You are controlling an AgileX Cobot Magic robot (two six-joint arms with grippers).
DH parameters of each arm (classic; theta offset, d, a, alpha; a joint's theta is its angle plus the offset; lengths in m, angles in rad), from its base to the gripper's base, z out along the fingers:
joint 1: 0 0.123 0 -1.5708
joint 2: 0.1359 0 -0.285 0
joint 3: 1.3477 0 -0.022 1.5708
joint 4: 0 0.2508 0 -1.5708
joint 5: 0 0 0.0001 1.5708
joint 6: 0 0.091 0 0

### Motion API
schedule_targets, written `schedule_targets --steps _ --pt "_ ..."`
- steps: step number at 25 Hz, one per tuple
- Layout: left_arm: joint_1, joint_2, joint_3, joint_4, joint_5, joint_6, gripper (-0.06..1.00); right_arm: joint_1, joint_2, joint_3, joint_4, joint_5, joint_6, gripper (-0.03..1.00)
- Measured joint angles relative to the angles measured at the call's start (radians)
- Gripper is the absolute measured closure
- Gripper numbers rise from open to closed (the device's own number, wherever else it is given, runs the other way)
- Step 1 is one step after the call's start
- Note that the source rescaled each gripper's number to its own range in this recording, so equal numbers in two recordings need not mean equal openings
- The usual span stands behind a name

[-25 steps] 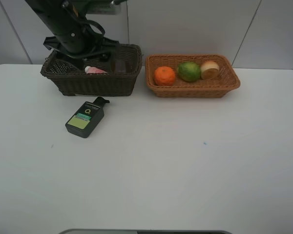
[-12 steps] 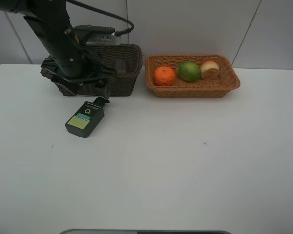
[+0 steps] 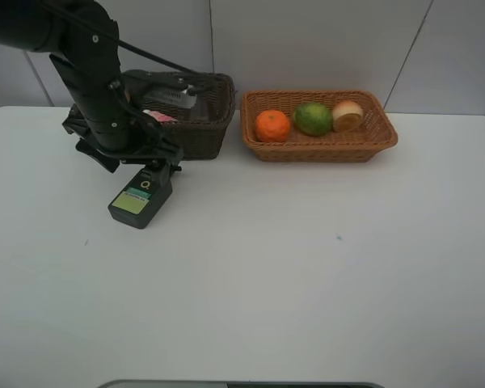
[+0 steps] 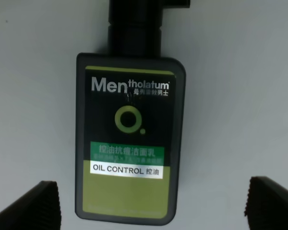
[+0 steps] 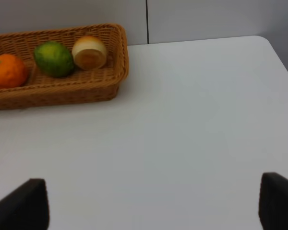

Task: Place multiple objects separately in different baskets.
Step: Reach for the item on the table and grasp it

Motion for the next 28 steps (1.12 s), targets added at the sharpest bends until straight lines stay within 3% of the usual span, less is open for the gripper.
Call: schedule_targets --steps 5,12,17,28 --pt "0.018 0.053 0.004 -0.022 -0.049 0.014 -0.04 0.0 0.0 0.0 0.0 0.0 0.0 0.04" --pt "0.099 0.07 0.004 -0.13 -0.089 0.155 -0.04 0.0 0.0 0.0 0.0 0.0 0.0 0.04" --pt "0.105 0.07 0.004 -0.148 -0.111 0.214 -0.04 0.0 0.0 0.0 -0.001 0.0 0.0 0.04" --pt "0.105 0.128 0.004 -0.161 -0.153 0.226 -0.04 0.0 0.0 0.0 0.0 0.0 0.0 0.04"
